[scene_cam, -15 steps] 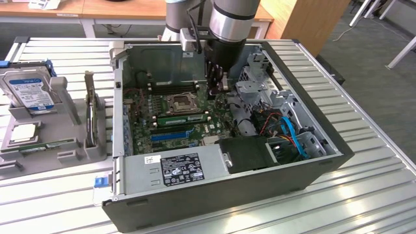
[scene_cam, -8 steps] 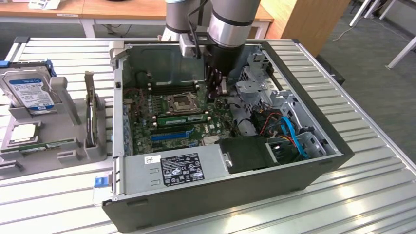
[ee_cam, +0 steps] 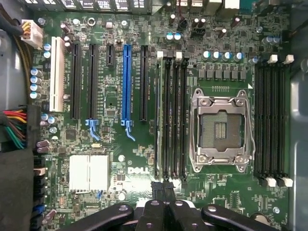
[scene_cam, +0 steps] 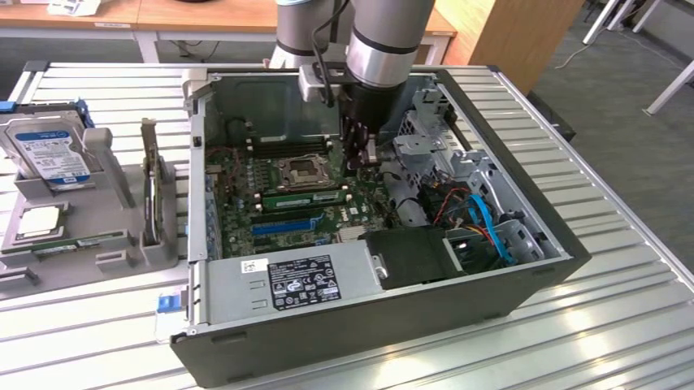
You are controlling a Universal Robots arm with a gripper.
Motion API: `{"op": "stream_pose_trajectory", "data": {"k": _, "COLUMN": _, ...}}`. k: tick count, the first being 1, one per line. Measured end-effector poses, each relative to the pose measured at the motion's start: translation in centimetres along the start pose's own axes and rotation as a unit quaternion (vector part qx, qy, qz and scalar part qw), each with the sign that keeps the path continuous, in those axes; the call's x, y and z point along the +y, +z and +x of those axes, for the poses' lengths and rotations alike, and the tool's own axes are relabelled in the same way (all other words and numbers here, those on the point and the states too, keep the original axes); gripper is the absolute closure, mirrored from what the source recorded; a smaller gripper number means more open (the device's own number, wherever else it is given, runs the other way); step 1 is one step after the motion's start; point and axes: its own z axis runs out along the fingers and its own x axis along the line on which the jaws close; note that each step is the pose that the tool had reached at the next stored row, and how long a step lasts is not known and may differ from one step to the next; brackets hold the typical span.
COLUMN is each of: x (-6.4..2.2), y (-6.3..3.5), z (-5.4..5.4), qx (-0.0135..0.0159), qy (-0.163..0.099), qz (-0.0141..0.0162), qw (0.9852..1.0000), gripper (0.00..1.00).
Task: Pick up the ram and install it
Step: 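Press down the ram until it locks into place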
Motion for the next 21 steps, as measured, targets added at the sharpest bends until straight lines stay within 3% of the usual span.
{"op": "stream_pose_trajectory", "data": {"k": 21, "x": -0.06, "y": 2.20, "z": 0.1, "qx": 0.0001, "qy": 0.000, "qz": 0.0000, "qw": 1.0000, "gripper": 0.90}}
